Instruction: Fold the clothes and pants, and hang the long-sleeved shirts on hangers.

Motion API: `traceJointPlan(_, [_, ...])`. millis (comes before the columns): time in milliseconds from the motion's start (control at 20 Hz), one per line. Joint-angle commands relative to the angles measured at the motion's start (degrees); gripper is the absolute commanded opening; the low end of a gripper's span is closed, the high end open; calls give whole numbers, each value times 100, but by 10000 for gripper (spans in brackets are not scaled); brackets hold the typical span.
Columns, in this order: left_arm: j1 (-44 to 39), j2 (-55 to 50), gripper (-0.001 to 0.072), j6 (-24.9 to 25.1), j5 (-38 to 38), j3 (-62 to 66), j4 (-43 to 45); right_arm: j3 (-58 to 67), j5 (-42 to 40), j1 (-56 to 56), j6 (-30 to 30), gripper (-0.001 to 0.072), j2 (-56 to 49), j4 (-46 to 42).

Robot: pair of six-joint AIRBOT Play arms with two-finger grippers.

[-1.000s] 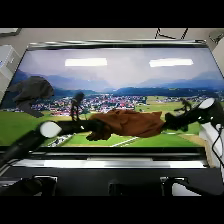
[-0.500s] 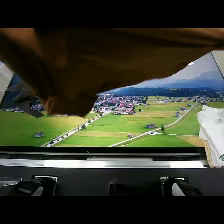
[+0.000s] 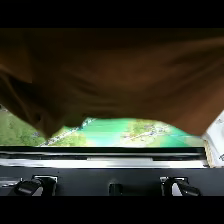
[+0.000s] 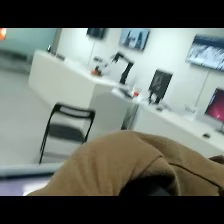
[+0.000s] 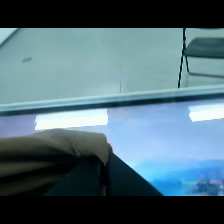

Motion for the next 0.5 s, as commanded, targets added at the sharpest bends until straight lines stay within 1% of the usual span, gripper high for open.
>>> traceJointPlan(0, [-9,-557,23,-374,-24,-647,361,-299,1093,0,337,44,-715,20])
traceJointPlan(50, [-9,-909,23,-376,-22,-907,361,-570,1093,2,334,44,-1058,22])
traceJointPlan(100, [-9,-1333,23,-437,-17,-1104,358,-925,881,2,339,44,-1460,42])
traceJointPlan(150, [-9,-1777,23,-435,-17,-1204,358,-1311,457,7,413,44,-1888,109])
traceJointPlan(200, [-9,-2240,24,-431,-15,-1226,358,-1670,-22,48,608,44,-2295,269])
traceJointPlan(250, [-7,-2732,24,-404,105,-1220,363,-1971,-437,48,750,44,-2752,542])
traceJointPlan(350, [35,-3574,25,-415,511,-1220,361,-2133,-614,37,1027,44,-3606,1222])
traceJointPlan(450, [74,-4186,25,-435,459,-1215,197,-2133,-494,48,1060,45,-4315,1803])
